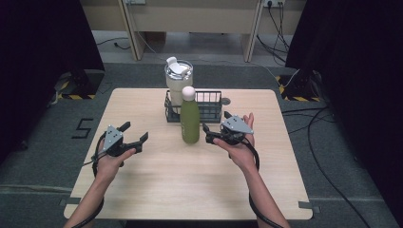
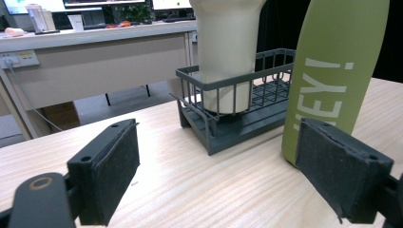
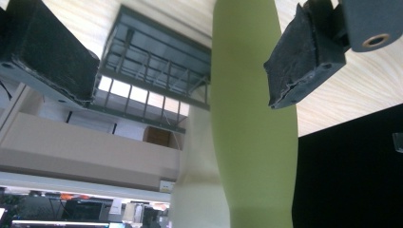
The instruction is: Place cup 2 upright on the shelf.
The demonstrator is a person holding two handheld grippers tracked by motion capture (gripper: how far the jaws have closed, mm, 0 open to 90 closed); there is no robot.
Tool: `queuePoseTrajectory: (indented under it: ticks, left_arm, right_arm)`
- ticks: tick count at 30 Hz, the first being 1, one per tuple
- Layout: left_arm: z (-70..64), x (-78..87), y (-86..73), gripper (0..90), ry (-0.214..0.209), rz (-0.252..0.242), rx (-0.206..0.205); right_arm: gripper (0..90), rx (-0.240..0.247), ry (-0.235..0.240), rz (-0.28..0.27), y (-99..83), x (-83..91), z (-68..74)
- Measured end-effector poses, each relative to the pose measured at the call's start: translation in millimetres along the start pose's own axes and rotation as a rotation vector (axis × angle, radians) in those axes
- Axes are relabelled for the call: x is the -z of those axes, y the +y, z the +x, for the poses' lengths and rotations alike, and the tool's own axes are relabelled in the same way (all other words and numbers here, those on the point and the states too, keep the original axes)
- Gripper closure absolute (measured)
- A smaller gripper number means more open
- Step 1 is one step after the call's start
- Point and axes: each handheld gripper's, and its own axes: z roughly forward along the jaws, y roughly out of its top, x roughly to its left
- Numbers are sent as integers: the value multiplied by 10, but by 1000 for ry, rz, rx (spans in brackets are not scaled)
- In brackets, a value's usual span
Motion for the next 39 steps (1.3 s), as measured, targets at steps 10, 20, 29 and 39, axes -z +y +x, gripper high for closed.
queuePoseTrajectory:
  ticks: [10, 20, 29, 39]
  left_arm:
    - [-11, 14, -34, 142, -1, 6, 7]
    - [-9, 19, -57, 142, -2, 10, 16]
    - [-2, 29, -63, 141, 0, 9, 17]
    - [-3, 33, -74, 142, 1, 13, 17]
  right_arm:
    - [102, 15, 42, -3, 100, -225, 108]
    - [129, 3, 81, 9, 129, -419, 207]
    - [132, 8, 99, 19, 167, -571, 274]
    - [148, 2, 100, 22, 155, -701, 337]
